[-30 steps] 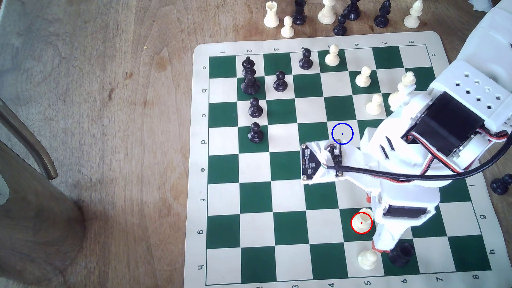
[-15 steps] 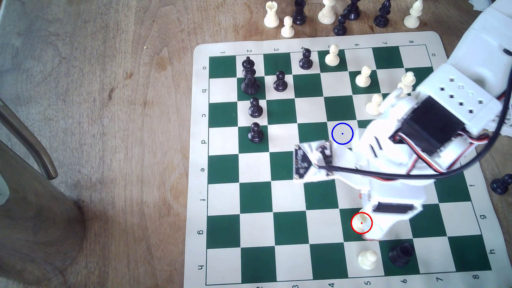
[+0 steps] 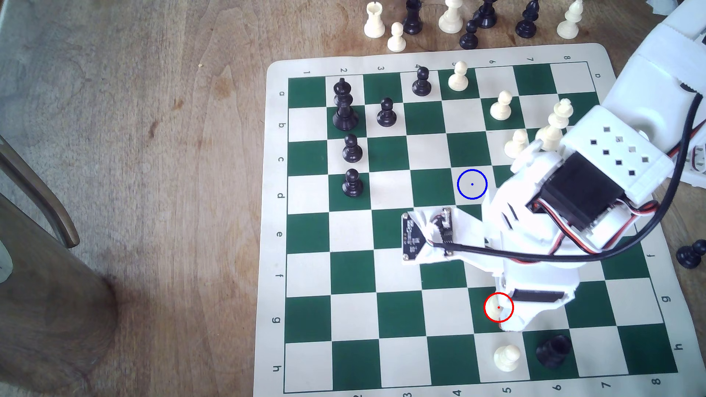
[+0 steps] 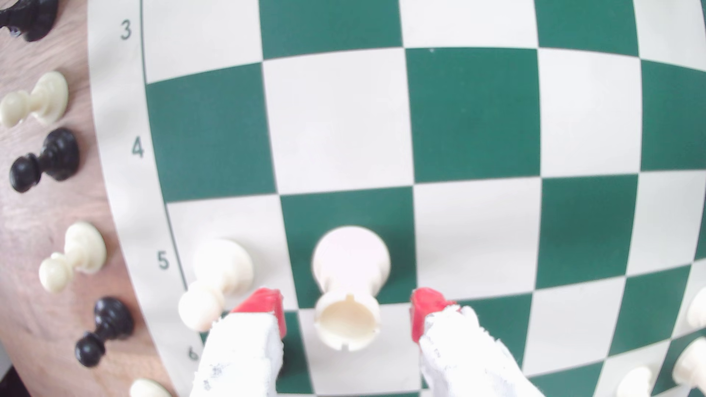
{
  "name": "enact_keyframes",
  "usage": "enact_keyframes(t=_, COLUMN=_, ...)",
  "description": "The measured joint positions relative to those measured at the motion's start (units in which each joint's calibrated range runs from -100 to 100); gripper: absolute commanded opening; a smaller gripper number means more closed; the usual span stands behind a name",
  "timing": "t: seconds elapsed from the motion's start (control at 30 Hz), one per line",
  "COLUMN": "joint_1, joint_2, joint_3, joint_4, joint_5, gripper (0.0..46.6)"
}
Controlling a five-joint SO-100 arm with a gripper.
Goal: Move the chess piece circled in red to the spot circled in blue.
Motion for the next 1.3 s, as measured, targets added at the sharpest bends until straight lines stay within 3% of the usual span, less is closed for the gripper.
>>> enact_keyframes(t=0.77, joint_1=-0.66, joint_2=0.84, joint_3=0.00, joint_4=-1.51, joint_5=-1.32, gripper=13.5)
enact_keyframes(t=0.93, joint_1=-1.25, joint_2=0.84, joint_3=0.00, joint_4=-1.51, joint_5=-1.56, gripper=7.7)
enact_keyframes(t=1.3, joint_1=-2.14, joint_2=0.84, joint_3=0.00, joint_4=-1.51, joint_5=-1.61, gripper=2.3)
